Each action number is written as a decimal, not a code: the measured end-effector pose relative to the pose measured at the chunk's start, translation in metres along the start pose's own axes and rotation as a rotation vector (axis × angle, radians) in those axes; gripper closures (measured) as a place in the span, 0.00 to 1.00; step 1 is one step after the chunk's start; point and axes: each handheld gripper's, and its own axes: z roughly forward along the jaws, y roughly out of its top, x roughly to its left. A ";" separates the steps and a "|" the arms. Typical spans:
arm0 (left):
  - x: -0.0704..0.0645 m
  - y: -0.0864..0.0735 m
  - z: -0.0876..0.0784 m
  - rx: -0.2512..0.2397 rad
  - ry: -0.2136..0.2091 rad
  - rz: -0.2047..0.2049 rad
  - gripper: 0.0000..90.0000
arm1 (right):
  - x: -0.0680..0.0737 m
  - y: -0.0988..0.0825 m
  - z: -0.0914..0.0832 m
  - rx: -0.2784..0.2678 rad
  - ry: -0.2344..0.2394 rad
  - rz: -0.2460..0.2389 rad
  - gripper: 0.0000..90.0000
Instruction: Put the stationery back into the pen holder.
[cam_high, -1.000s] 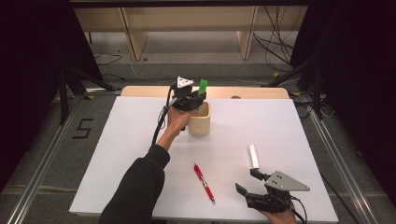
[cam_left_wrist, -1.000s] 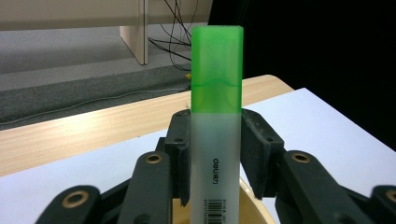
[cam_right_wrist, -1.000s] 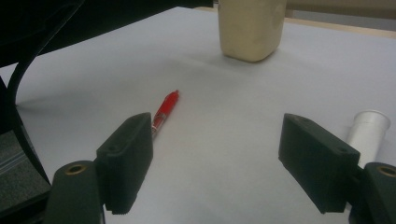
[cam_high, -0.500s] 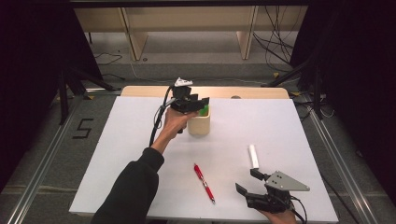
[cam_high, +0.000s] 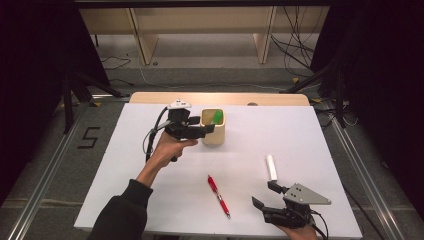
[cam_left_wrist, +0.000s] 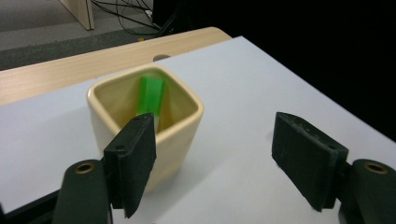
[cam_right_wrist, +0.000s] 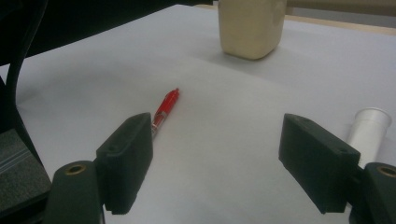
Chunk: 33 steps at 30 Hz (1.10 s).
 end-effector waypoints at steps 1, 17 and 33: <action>0.001 -0.003 -0.006 -0.005 -0.002 -0.002 0.32 | 0.000 0.000 0.000 0.003 0.000 0.000 0.30; 0.000 -0.040 -0.042 -0.054 0.002 0.028 0.30 | 0.006 0.002 0.003 0.025 0.003 0.013 0.30; -0.008 -0.075 -0.045 -0.042 -0.015 0.063 0.28 | 0.010 0.008 0.008 0.099 -0.026 0.033 0.30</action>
